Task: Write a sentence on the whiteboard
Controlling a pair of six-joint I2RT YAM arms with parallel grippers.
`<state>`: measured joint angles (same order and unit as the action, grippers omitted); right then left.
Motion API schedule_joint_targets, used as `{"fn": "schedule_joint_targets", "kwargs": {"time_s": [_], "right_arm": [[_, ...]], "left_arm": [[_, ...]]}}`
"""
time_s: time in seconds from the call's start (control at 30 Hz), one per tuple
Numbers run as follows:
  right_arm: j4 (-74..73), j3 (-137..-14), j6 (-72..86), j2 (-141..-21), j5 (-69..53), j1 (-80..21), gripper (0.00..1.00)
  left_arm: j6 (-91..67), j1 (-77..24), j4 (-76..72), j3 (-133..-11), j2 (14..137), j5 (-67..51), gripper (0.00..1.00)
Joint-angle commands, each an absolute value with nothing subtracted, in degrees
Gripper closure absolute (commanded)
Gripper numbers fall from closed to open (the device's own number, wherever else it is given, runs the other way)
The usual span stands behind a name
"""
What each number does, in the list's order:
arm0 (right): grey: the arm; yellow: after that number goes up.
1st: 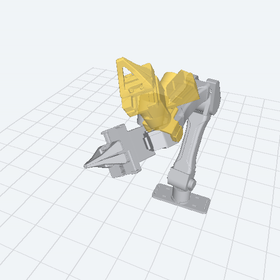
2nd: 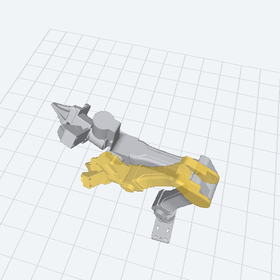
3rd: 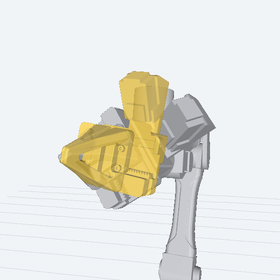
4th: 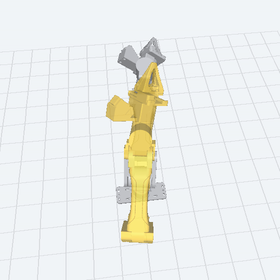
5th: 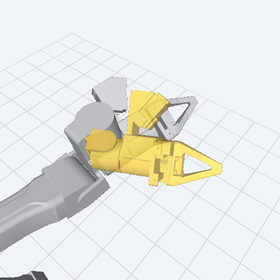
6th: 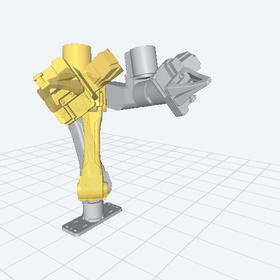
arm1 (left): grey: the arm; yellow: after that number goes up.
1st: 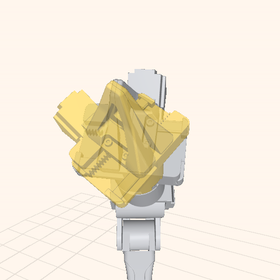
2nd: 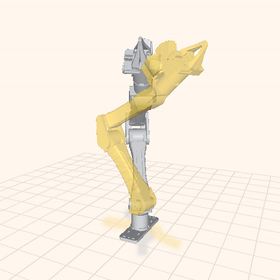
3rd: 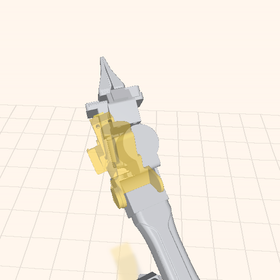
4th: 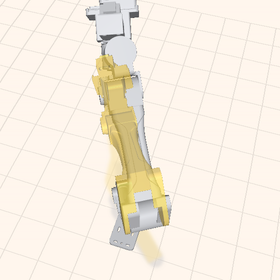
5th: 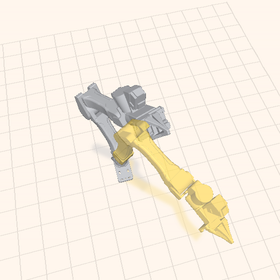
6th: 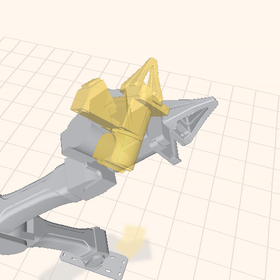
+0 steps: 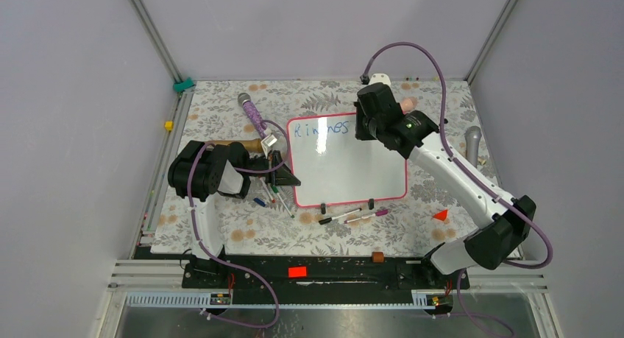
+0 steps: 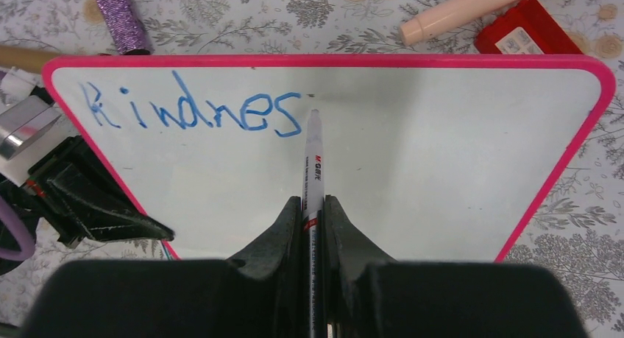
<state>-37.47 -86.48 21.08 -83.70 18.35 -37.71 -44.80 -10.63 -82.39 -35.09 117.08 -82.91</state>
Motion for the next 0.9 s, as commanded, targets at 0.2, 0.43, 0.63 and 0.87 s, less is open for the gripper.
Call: {"fn": "schedule_joint_targets", "kwargs": {"time_s": [0.2,0.43,0.63,0.87], "right_arm": [[-38.2,-90.3,21.0,-85.3,20.7,-35.8,1.0],[-38.2,-91.1,20.9,-86.6,20.2,-35.6,1.0],[-38.5,-91.5,21.2,-87.7,21.4,-35.6,1.0],[-38.4,-91.9,20.9,-88.8,18.9,-35.6,1.0]], "left_arm": [[-43.4,-11.0,-84.5,-35.0,116.0,-86.4,1.0],[-43.4,-10.9,-84.5,-35.0,116.1,-86.3,1.0],[-43.4,-10.9,-84.5,-34.9,116.1,-86.3,1.0],[-43.4,-11.0,-84.6,-34.9,116.0,-86.3,1.0]]}}
